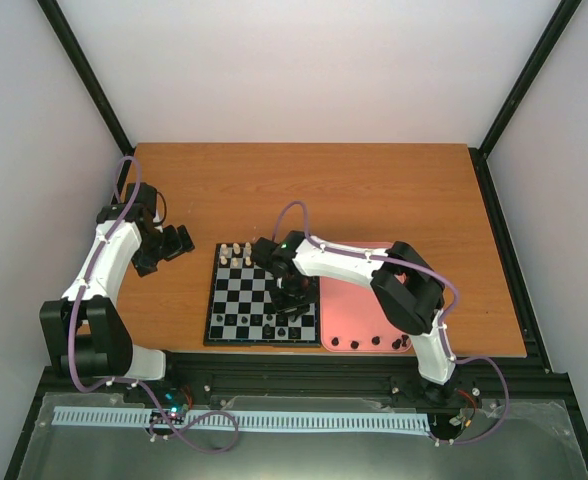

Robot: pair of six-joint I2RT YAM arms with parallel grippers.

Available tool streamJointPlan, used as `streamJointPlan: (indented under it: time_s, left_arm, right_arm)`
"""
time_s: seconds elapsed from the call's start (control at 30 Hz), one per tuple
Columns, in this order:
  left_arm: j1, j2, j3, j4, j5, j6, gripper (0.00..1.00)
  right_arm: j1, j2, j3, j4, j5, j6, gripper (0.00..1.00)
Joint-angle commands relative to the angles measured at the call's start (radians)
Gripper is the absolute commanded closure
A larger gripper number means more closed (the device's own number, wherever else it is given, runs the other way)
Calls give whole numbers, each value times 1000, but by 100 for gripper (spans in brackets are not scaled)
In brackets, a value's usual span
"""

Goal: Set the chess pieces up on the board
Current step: Place the chess piece on the chessboard.

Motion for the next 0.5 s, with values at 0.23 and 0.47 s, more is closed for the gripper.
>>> streamJointPlan:
  time_s: [0.23, 0.47]
  left_arm:
    - [-6, -17, -2, 5, 15, 9, 0]
    - [-6, -22, 0, 3, 14, 9, 0]
  right_arm:
    - [17, 9, 5, -4, 12, 11, 84]
    - [17, -12, 27, -21, 50, 19, 74]
